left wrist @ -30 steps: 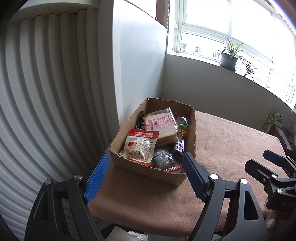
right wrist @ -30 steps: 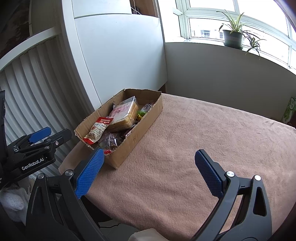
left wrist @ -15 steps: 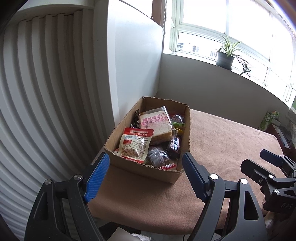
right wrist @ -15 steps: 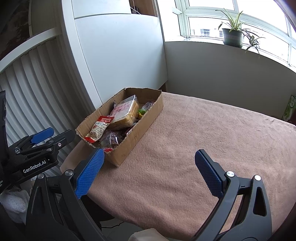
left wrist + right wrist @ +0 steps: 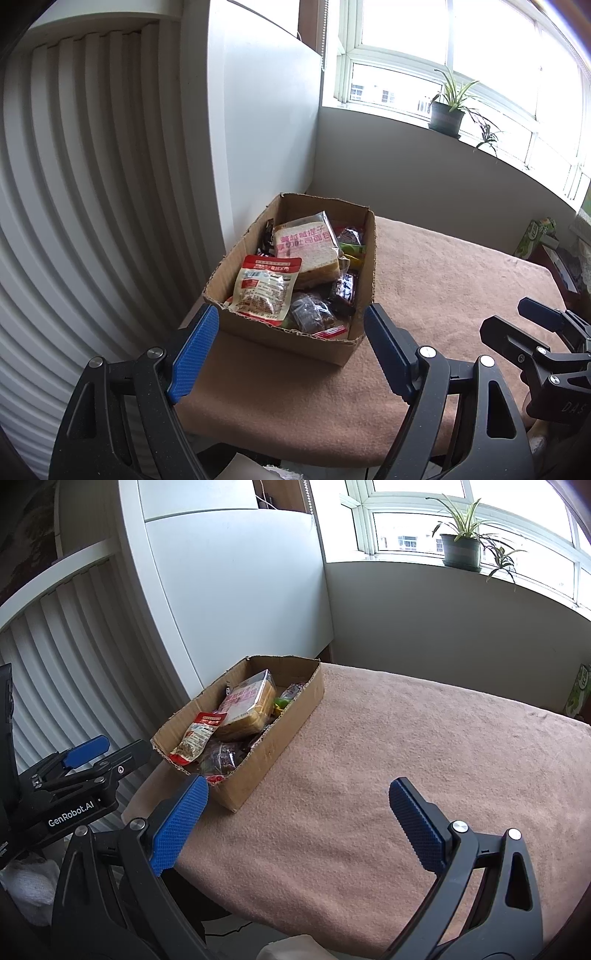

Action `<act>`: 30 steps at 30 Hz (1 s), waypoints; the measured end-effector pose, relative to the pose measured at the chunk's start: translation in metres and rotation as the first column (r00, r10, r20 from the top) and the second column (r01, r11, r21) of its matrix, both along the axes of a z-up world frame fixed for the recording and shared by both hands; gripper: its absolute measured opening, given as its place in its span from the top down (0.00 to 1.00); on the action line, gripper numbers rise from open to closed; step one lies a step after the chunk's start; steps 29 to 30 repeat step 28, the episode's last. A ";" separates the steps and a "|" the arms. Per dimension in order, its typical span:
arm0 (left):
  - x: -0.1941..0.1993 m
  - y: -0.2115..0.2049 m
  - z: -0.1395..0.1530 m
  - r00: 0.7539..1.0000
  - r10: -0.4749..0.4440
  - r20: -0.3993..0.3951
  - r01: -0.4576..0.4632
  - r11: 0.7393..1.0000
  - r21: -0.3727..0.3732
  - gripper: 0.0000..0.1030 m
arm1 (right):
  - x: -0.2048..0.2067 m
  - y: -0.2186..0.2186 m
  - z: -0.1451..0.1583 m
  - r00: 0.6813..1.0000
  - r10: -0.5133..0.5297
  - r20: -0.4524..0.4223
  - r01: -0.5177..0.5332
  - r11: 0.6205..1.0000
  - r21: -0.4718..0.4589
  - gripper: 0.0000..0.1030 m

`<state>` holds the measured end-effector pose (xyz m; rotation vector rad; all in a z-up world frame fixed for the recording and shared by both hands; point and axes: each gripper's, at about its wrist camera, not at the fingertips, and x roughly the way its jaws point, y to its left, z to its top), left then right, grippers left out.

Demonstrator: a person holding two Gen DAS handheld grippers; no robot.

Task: Organize snacks

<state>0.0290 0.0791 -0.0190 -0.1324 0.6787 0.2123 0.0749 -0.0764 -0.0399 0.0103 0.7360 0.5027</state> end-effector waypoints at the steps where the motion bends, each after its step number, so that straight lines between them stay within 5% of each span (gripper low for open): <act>1: 0.000 0.000 0.000 1.000 0.000 -0.001 0.000 1.000 0.001 0.21 | 0.000 0.000 0.000 1.000 0.000 -0.001 0.000 1.000 0.002 0.03; 30: 0.001 -0.006 -0.002 1.000 0.000 0.016 -0.001 0.999 0.036 0.21 | 0.003 -0.009 -0.011 0.999 -0.018 -0.028 0.018 1.000 -0.002 0.03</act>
